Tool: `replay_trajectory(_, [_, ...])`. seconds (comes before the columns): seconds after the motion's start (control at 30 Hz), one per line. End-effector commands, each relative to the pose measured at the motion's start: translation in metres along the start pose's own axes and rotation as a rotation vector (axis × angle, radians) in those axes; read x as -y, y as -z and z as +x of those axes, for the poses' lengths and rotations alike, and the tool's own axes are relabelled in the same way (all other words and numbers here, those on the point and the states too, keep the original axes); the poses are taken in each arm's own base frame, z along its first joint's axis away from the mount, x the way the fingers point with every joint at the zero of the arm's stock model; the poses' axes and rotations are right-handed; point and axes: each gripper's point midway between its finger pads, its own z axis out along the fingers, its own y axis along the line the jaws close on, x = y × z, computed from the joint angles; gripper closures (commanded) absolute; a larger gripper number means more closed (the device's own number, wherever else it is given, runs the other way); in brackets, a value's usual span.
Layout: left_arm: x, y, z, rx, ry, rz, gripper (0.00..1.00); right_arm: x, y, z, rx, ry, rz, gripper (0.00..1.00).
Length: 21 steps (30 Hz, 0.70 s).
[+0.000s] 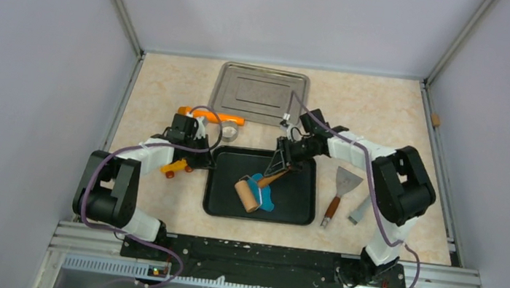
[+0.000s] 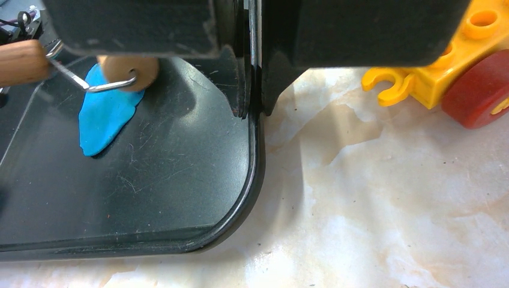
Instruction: Roll out the dumpling wrappers from the dough
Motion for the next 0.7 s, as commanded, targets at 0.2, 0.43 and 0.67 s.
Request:
replay_trajectory(0.2, [-0.001,0.002,0.021,-0.066,0.017,0.012,1.0,-0.03,-0.035,-0.024,0.019,0.216,-0.023,1.0])
replay_trajectory(0.43, [0.01,0.006,0.017,-0.06,-0.015,0.068,1.0,-0.106,0.043,-0.014,0.025,0.403,-0.203,1.0])
replay_trajectory(0.67, [0.015,0.011,0.022,-0.086,-0.003,0.086,1.0,-0.036,0.042,0.009,0.039,0.14,-0.057,1.0])
